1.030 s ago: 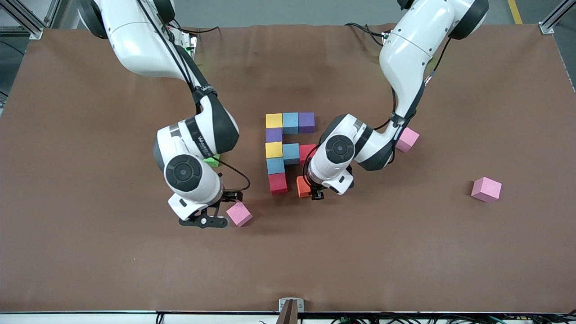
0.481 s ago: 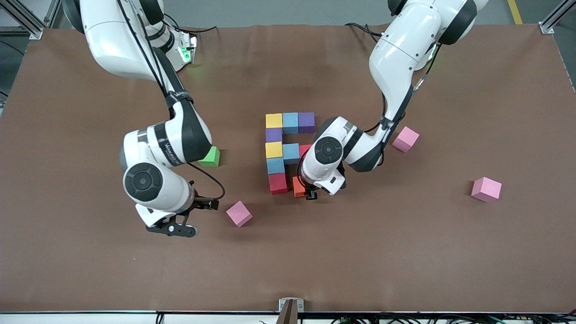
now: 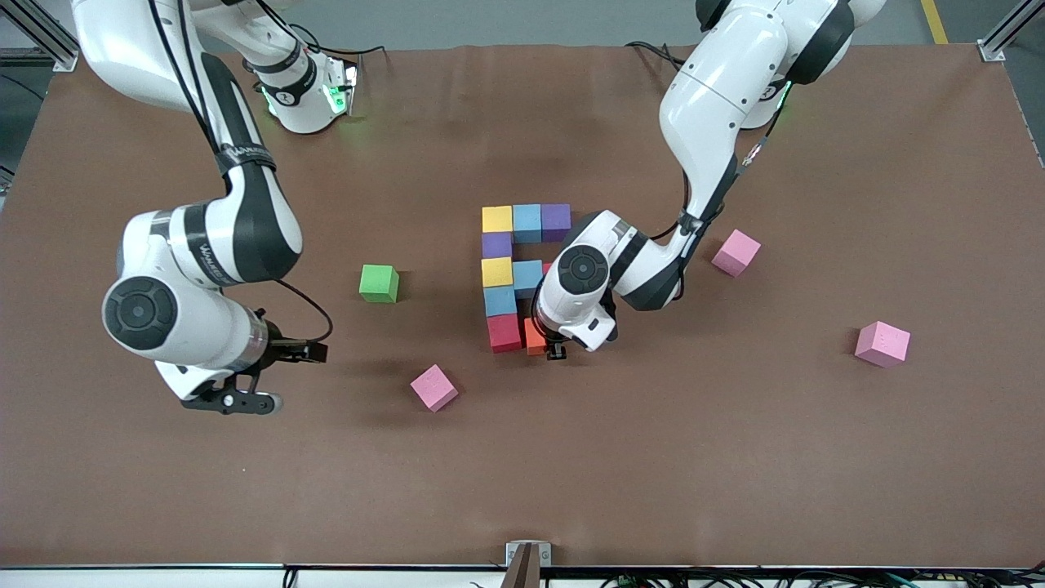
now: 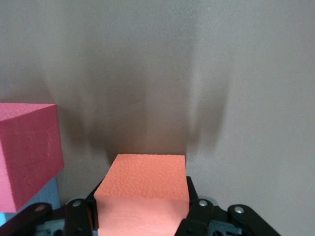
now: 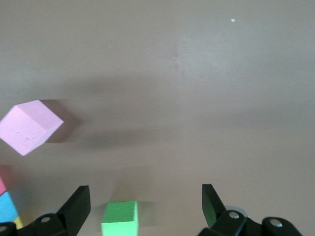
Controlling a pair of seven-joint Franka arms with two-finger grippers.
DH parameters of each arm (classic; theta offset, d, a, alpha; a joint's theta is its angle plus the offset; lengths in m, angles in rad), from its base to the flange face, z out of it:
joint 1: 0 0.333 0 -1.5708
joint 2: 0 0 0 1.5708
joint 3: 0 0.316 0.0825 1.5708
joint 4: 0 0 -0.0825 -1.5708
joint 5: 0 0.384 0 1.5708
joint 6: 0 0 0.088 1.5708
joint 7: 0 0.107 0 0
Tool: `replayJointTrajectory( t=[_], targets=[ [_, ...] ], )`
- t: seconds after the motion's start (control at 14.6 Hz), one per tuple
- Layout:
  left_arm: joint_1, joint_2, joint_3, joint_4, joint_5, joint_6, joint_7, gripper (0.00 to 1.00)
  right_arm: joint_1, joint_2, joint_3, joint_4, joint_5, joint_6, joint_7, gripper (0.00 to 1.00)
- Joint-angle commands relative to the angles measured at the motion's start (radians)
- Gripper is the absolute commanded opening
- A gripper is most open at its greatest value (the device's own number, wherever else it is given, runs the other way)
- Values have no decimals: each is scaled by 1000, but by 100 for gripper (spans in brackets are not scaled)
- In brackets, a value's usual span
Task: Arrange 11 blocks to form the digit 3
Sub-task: 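Set orange beside red with the left gripper while the right gripper withdraws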
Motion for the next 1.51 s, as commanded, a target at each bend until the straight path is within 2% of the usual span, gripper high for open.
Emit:
replayJointTrajectory(
  t=[0.0, 0.62, 0.76, 0.89, 1.03, 1.17, 1.24, 1.3, 1.37, 1.44],
  targets=[
    [-14, 18, 11, 37, 16, -6, -17, 0, -7, -78, 16, -121, -39, 52, -8, 100],
    [-28, 23, 9, 38, 9, -6, -19, 0, -7, -76, 16, -149, -72, 96, -10, 100],
    [-28, 23, 9, 38, 7, -6, -21, 6, -7, -78, 16, -150, -75, 95, -10, 100],
    [-27, 25, 7, 38, 7, -6, -42, 24, -7, -82, 16, -149, -75, 88, -10, 100],
    [-28, 25, 7, 38, 7, -6, -42, 34, -7, -85, 16, -149, -75, 87, -10, 100],
    [-28, 25, 7, 38, 7, -6, -42, 50, -7, -85, 16, -150, -75, 87, -10, 100],
    [-28, 25, 9, 38, 9, -6, -41, 64, -7, -85, 16, -149, -76, 87, -10, 100],
    [-33, 25, 11, 38, 16, -6, -33, 88, -7, -85, 16, -150, -76, 87, -10, 100],
    [-34, 25, 11, 38, 16, -6, -30, 100, -7, -85, 16, -149, -76, 87, -10, 100],
    [-34, 23, 11, 38, 18, -6, -21, 100, -7, -85, 16, -150, -76, 87, -10, 100]
  ],
)
